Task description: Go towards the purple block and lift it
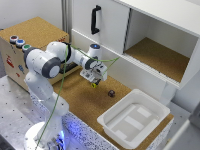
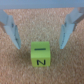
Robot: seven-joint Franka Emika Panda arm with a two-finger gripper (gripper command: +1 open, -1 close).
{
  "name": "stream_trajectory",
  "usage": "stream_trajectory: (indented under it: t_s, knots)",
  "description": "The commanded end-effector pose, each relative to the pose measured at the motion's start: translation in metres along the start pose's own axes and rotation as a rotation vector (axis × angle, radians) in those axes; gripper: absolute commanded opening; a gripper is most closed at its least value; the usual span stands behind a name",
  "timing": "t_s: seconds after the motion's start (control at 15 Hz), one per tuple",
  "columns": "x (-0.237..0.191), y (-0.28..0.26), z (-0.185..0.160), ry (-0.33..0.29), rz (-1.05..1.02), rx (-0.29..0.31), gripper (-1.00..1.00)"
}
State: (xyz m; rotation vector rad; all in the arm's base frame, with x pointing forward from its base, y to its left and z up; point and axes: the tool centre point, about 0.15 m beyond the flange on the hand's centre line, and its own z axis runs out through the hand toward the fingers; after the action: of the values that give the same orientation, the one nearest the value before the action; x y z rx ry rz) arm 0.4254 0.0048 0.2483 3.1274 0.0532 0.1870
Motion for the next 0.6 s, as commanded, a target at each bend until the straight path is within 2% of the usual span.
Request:
stream_trajectory:
  t_s: [0.0,0.4,0.53]
  knots:
    - [-0.004,0.010,-0.063,0.085,-0.012,0.008,1.00]
    - [0.001,0.063,-0.082,0.071,0.011,-0.066,1.00]
    - [-0.001,0.079,-0.078,0.058,0.031,-0.069,1.00]
